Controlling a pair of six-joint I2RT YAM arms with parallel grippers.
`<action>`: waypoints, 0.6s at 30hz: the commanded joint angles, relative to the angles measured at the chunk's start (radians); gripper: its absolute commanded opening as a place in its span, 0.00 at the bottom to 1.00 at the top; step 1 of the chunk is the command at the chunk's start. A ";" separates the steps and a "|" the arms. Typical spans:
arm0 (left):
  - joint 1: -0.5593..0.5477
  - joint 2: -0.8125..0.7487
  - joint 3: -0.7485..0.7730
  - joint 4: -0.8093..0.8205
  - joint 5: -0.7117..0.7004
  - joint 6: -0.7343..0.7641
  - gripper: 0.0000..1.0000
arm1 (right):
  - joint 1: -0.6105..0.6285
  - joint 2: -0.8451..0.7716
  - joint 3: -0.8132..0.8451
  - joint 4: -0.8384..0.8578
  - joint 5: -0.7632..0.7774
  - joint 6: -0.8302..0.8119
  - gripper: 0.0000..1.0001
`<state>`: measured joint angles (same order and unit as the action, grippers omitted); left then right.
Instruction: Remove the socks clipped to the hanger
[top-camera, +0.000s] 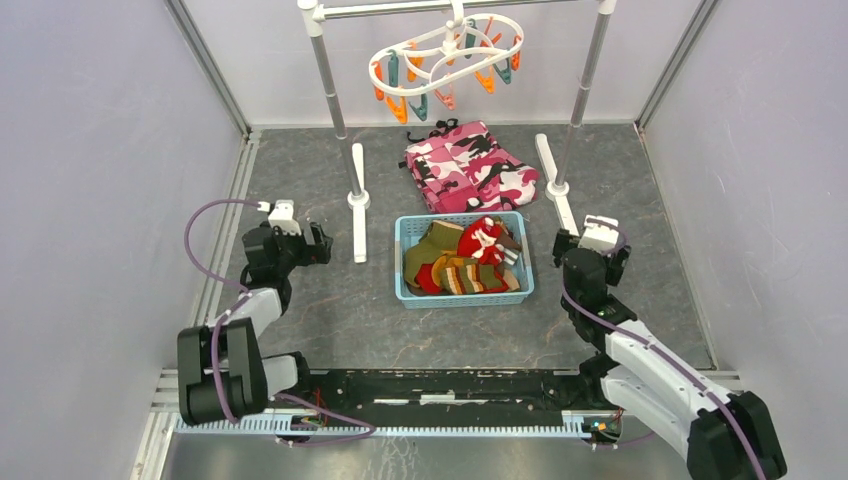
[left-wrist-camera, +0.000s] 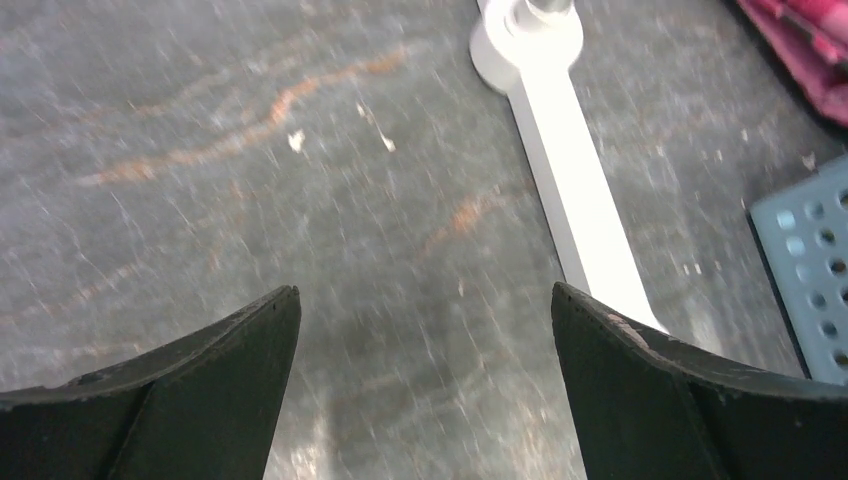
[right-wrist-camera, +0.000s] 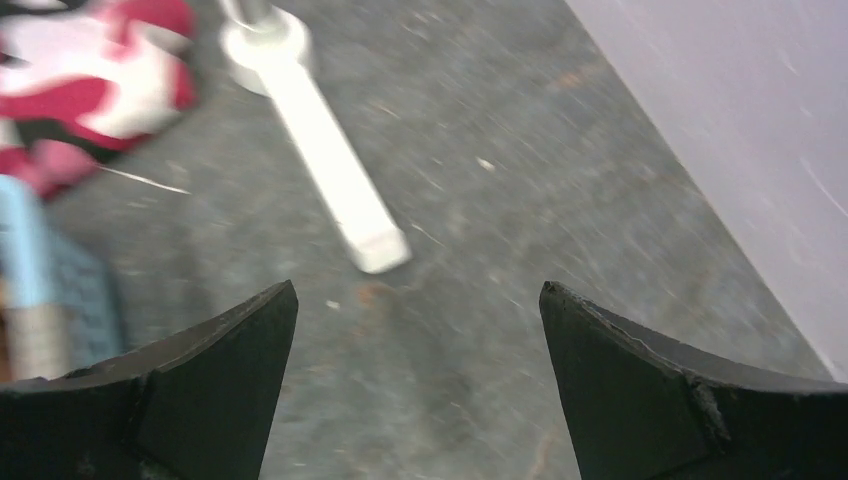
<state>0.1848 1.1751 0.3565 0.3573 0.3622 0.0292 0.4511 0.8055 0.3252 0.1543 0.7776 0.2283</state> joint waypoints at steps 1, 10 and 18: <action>0.002 0.100 -0.033 0.446 -0.044 -0.086 1.00 | -0.051 0.018 -0.046 0.060 0.193 0.025 0.98; -0.068 0.366 -0.251 1.111 -0.088 -0.083 1.00 | -0.074 0.046 -0.173 0.297 0.246 -0.039 0.98; -0.123 0.360 -0.186 0.983 -0.115 -0.035 1.00 | -0.075 0.082 -0.230 0.423 0.196 -0.023 0.98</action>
<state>0.0639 1.5478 0.0830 1.3140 0.2829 -0.0517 0.3794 0.8589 0.1070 0.4732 0.9768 0.2012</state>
